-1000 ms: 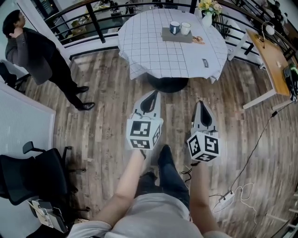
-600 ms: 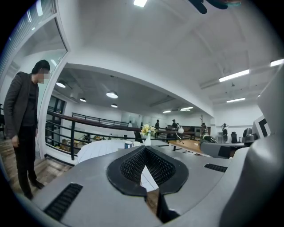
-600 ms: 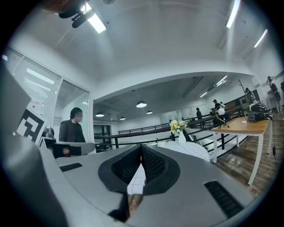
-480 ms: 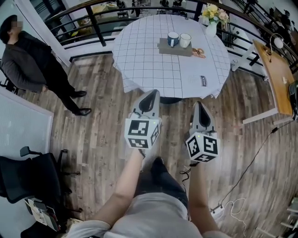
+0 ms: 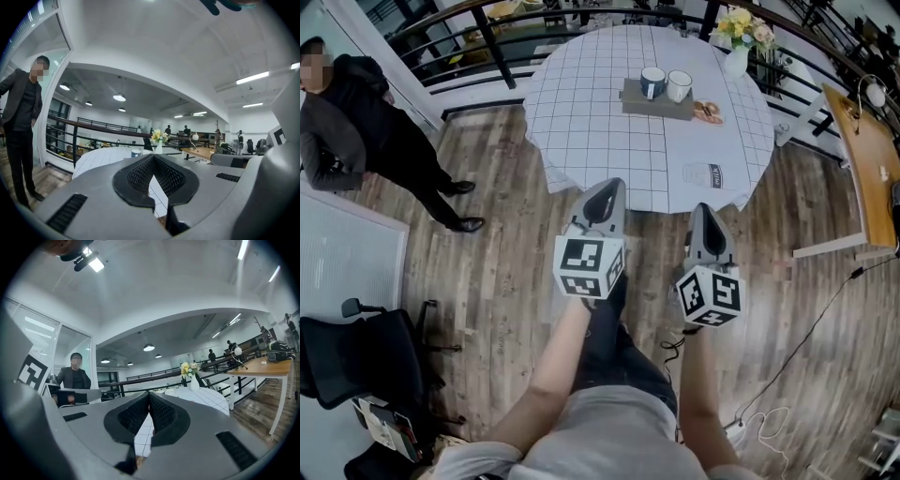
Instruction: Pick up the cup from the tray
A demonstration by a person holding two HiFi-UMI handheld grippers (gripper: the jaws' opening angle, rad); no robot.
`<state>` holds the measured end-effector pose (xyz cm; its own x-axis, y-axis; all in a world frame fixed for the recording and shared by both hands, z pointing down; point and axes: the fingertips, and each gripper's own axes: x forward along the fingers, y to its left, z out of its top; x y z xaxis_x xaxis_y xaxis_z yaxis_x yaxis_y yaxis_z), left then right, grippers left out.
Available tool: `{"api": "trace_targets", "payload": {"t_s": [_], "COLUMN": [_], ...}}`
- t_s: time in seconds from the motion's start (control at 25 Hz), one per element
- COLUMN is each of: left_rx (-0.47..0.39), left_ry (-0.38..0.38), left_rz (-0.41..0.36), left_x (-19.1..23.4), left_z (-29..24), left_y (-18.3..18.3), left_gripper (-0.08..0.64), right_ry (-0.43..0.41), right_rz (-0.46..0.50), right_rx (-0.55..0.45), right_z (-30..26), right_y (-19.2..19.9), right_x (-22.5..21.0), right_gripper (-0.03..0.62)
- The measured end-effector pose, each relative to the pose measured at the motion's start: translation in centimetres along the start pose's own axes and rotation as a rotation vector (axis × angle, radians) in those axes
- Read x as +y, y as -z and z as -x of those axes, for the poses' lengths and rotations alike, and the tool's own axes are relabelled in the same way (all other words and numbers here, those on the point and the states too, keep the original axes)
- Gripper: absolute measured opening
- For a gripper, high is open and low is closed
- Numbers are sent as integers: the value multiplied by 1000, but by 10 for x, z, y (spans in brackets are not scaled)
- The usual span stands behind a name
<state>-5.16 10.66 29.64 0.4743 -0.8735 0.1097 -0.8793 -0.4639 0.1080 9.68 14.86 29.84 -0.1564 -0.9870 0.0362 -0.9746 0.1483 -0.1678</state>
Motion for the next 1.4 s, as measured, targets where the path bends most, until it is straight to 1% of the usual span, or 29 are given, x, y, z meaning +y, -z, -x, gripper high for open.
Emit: {"api": "trace_targets", "payload": {"t_s": [0.16,0.44,0.76,0.92,1.08,1.24,1.4], "left_rx": [6,12,45,76,87,117,137], "left_ry": [-1,18,53,66,75,82,101], "left_rz": [3,7,10,19,23,44,50], "left_x": [14,43,73,91,109,121,130], "left_z": [-31,-103,-180,-220,-254,-283,-309], "left_y": [1,-5,-6,0,3,16,26], "left_gripper": [5,5,5,5,5,5,5], "right_ry": [1,22,46,54,61,71,59], "right_rz": [-2,-2,-8,-8,-7,-13,-24], "right_rx": [6,12,43,69,88,119,139], "right_z": [-31,-102,-181,-223,-258,-287,-314], "right_y": [3,3,8,15,25,39,50], "right_x": [-7,-25,-45,-58,-69,-79,-89], "right_gripper": [8,8,8,8,8,9,9]}}
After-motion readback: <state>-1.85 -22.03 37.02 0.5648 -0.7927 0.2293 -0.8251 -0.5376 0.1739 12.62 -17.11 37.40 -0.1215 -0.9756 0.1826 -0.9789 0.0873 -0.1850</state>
